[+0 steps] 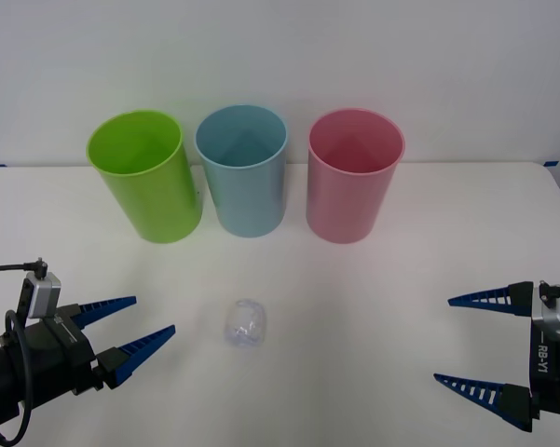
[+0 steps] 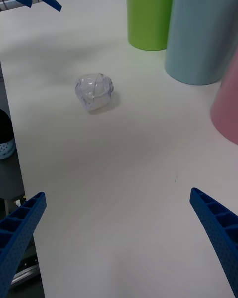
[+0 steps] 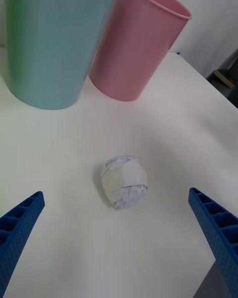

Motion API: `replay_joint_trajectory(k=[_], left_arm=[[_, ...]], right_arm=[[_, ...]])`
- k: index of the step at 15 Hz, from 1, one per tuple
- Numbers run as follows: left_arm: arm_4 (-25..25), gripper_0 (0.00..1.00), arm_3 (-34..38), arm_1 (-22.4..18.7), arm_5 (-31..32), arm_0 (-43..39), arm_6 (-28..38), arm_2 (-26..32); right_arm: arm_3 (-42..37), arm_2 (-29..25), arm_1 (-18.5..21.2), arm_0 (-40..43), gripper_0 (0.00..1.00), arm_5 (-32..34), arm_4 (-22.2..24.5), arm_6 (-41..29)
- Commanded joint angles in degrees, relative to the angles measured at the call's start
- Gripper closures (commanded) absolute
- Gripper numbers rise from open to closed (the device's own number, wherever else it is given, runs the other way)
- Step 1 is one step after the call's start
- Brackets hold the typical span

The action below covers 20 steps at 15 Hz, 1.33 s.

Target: Put cans in the blue bin and PET bottles in the pink bin and trash in the green bin.

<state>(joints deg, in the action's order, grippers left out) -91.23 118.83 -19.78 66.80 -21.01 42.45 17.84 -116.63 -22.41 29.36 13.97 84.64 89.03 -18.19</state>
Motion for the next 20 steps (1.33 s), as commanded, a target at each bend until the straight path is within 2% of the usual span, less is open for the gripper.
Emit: replay_joint_trajectory(k=[1,20], left_arm=[[0.0,0.0,0.0,0.0,0.0,0.0,0.0,0.0],[0.0,0.0,0.0,0.0,0.0,0.0,0.0,0.0]], right_arm=[[0.0,0.0,0.0,0.0,0.0,0.0,0.0,0.0],[0.0,0.0,0.0,0.0,0.0,0.0,0.0,0.0]])
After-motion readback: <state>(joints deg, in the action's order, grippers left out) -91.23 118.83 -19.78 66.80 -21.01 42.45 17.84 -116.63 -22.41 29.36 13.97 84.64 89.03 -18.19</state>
